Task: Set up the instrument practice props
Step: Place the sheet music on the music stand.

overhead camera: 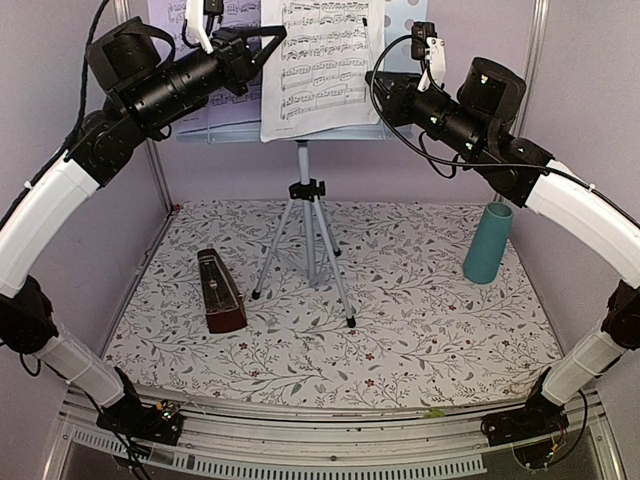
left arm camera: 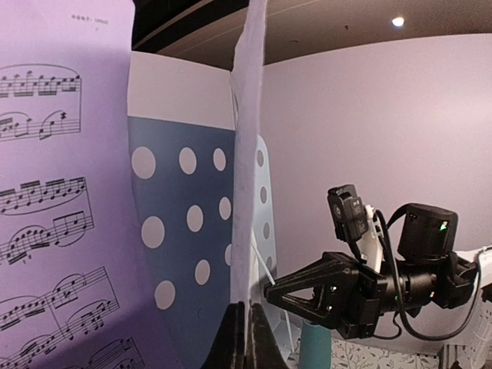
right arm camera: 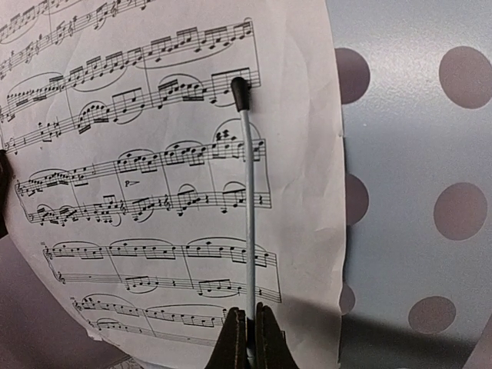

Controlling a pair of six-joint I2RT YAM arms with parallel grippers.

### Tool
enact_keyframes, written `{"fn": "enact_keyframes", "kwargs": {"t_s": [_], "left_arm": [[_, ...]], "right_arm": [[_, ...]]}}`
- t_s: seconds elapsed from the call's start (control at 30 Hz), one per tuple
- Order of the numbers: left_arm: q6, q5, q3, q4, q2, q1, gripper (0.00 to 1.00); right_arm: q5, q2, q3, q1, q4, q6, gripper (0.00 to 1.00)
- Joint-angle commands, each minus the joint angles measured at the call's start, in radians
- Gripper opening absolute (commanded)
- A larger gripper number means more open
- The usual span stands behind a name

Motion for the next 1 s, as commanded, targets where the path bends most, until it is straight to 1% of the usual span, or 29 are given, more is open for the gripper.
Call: {"fn": "enact_keyframes", "kwargs": {"t_s": [0.0,0.13,0.43,0.8,0.97], "left_arm": [[0.044,-0.005,0.065,-0.025,0.035,-0.027,0.00],[0.058,0.003,0.128,-0.067,0.074,-0.033,0.00],[0.059,0.024,0.210,-0.120,0.135,-0.036,0.00],[0.060,0.047,0.264,-0.113,0.189,-0.036,0.00],[0.039,0.058,0.232,-0.066,0.173,-0.035,0.00]], "right_arm": [[-0.009,0.014,0.029,0.016,0.008,-0.009,0.00],[-0.009,0.011,0.031,0.018,0.008,-0.011,0.00],[-0.005,0.008,0.029,0.021,0.010,-0.010,0.00],[-0.002,0.002,0.026,0.024,0.010,-0.014,0.00],[0.000,0.004,0.026,0.027,0.009,-0.014,0.00]]}}
